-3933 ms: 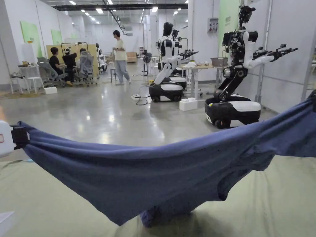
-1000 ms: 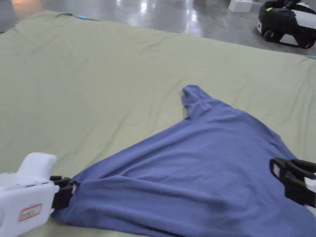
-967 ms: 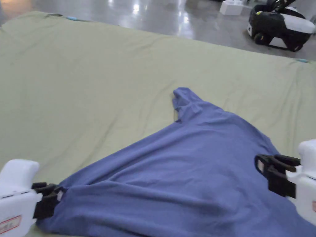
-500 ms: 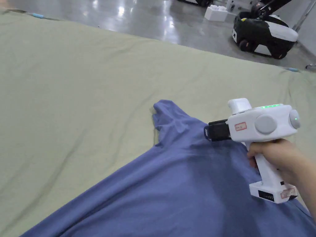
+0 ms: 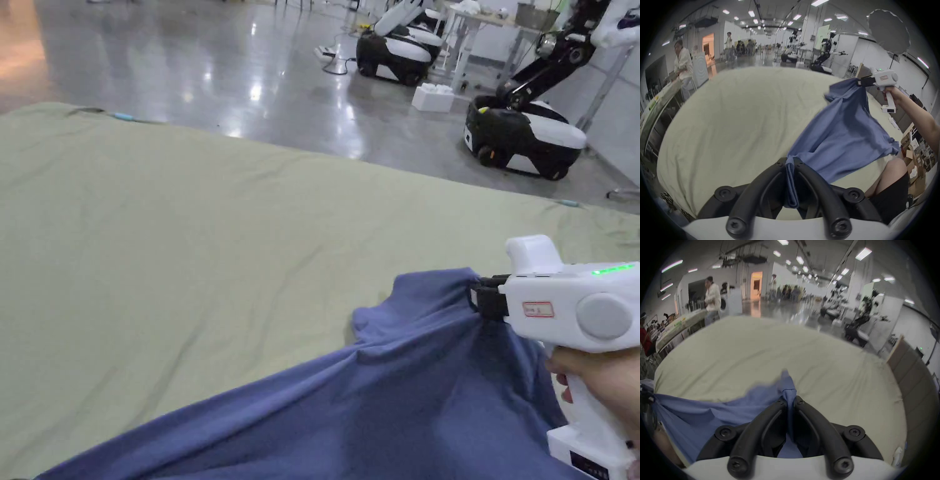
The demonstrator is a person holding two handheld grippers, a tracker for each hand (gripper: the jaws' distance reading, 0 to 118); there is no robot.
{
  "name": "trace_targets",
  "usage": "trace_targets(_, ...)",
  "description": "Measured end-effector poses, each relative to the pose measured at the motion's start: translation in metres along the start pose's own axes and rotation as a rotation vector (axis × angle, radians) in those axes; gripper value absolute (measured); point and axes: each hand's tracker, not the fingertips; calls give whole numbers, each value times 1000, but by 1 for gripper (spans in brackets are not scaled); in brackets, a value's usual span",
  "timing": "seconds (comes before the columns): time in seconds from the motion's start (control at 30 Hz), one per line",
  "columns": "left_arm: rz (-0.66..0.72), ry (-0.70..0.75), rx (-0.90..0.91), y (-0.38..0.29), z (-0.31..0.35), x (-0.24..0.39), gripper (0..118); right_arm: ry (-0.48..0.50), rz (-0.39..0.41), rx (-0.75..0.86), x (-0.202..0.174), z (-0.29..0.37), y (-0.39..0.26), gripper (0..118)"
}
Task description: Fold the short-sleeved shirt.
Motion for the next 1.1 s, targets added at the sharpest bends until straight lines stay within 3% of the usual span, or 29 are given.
trace_targets(0.2,-70,-2,192,48,76,10,5,-114,-43,255,21,195,43,9)
trace_targets(0.37,-109,-17,384,96,151,22,5,-248,-18,439,26,339,63,9)
trace_targets(0.57,-177,-2,549,158,235,39,5,-311,-56,584,27,452,76,9)
trace_targets(0.83,-217,68,616,225,274,46,5,-311,-127,659,36,485,97,9)
trace_targets(1.1,-179,106,599,280,236,35,5,-306,-175,651,61,421,147,9)
